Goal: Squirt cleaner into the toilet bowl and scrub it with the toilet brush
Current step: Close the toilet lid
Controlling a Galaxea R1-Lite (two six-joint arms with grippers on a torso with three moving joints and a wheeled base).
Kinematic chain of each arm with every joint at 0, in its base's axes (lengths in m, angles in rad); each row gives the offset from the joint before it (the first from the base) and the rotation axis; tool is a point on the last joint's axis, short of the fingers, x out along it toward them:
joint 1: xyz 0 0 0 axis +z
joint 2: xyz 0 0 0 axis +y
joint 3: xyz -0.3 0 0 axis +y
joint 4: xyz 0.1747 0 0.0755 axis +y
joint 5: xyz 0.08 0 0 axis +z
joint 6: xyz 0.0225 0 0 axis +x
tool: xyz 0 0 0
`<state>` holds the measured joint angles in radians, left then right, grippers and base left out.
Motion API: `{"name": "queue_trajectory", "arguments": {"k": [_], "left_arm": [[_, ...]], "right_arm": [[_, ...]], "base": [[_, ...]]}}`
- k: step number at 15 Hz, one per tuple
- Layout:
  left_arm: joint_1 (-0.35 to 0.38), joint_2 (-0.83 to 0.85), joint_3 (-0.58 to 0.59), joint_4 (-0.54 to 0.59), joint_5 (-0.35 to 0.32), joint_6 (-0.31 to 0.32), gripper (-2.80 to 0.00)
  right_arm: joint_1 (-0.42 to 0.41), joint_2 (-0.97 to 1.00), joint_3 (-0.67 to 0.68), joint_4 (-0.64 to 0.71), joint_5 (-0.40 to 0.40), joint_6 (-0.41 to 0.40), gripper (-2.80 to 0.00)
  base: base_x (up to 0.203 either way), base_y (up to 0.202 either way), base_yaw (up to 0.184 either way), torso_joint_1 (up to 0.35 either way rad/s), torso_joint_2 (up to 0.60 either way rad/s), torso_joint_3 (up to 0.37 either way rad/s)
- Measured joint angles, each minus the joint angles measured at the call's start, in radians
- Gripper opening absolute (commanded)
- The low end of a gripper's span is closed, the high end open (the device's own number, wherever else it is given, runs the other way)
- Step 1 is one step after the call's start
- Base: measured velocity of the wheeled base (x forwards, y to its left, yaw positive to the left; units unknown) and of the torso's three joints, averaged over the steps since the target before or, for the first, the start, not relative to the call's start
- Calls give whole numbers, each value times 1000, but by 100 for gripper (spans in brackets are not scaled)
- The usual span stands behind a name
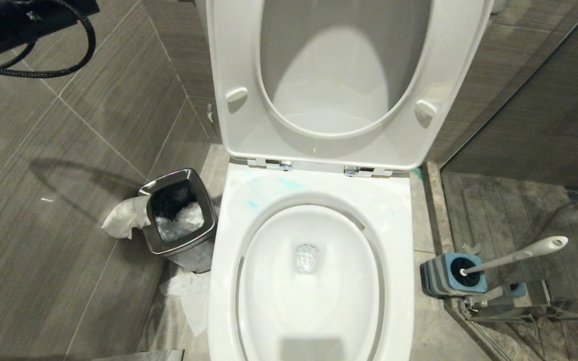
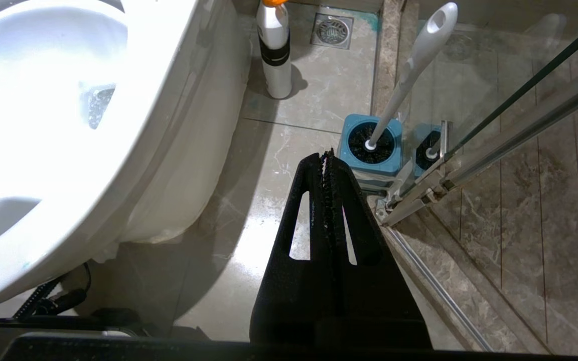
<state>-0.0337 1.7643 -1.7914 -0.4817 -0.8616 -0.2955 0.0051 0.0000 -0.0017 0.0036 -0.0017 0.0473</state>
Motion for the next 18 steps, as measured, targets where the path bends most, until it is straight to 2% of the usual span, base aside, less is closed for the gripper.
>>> {"name": "queue_trajectory", "arguments": {"k": [3, 4, 8, 12, 18], "left_arm": [[11, 47, -40, -117, -33, -130, -280], [5, 63, -45, -150, -32, -136, -280], [-44, 113, -48, -263, -3, -136, -280], [-102, 137, -41, -264, 87, -65, -280], [-132, 153, -32, -259, 131, -34, -280]], "right_arm": [[0, 0, 0, 0, 0, 0, -280], [0, 0, 0, 0, 0, 0, -280], [0, 0, 0, 0, 0, 0, -280], [-1, 0, 0, 1, 0, 0, -280], [0, 0, 0, 0, 0, 0, -280]], "base": [[0, 0, 0, 0, 0, 0], [0, 0, 0, 0, 0, 0], [0, 0, 0, 0, 0, 0], [0, 0, 0, 0, 0, 0], [0, 0, 0, 0, 0, 0]]}}
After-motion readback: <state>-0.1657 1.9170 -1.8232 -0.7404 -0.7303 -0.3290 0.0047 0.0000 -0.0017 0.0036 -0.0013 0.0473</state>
